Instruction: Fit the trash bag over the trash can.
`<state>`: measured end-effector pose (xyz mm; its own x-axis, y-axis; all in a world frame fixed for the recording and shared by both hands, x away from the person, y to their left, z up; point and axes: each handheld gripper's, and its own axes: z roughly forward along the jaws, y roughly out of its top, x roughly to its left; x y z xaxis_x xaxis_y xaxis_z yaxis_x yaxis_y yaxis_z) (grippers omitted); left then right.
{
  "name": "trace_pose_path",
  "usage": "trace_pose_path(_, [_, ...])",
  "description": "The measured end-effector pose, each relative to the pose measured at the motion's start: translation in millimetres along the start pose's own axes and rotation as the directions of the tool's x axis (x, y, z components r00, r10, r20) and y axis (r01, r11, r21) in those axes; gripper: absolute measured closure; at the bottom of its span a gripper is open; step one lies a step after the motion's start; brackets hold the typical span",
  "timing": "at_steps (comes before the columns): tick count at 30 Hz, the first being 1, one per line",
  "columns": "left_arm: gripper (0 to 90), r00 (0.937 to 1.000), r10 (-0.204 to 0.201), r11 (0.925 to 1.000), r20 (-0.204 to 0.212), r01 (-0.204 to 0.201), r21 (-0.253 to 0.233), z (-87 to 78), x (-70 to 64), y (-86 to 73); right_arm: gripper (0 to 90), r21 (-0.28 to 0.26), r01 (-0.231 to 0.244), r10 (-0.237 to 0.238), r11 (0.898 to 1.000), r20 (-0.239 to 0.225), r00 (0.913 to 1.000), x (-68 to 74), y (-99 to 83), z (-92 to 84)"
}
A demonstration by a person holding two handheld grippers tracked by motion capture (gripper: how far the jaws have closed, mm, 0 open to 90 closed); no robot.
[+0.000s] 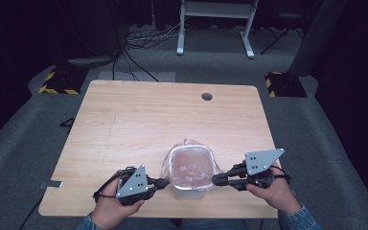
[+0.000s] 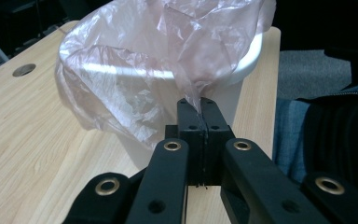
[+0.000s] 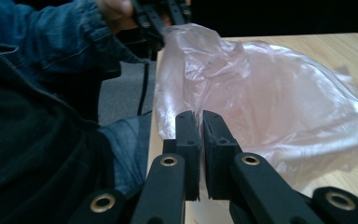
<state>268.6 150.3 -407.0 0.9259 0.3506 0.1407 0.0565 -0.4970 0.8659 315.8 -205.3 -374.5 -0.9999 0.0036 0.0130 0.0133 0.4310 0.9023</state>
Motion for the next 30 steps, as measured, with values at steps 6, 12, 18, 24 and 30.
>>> trace_pose_path(6, [89.5, 0.9998, 0.012, 0.9996, -0.014, -0.011, 0.026, 11.5, -1.0, -3.9, 87.2, 0.029, 0.045, -0.045, 0.999, 0.001, 0.9990, 8.5, -5.3, -2.6])
trace_pose_path(12, [89.6, 0.9999, 0.002, 1.0000, -0.015, -0.002, 0.001, 16.2, 3.1, -8.7, 89.9, 0.052, 0.022, -0.022, 0.998, 0.013, 0.9997, 7.2, -16.6, -0.1])
trace_pose_path(18, [89.5, 0.9999, 0.011, 0.9998, -0.004, -0.011, -0.017, 18.2, 4.4, -14.8, 89.7, 0.096, 0.028, -0.030, 0.995, 0.014, 0.9994, 9.8, -23.3, 10.4])
trace_pose_path(24, [87.2, 0.9996, 0.026, 0.9996, 0.011, -0.026, -0.009, 20.0, 6.6, -22.7, 88.6, 0.168, 0.036, -0.040, 0.985, 0.018, 0.9990, 10.7, -30.8, 27.9])
trace_pose_path(30, [88.4, 0.9980, 0.063, 0.9937, -0.011, -0.062, 0.094, 24.1, 6.6, -28.0, 89.1, 0.208, 0.022, -0.029, 0.978, 0.029, 0.9992, 10.3, -34.5, 32.4])
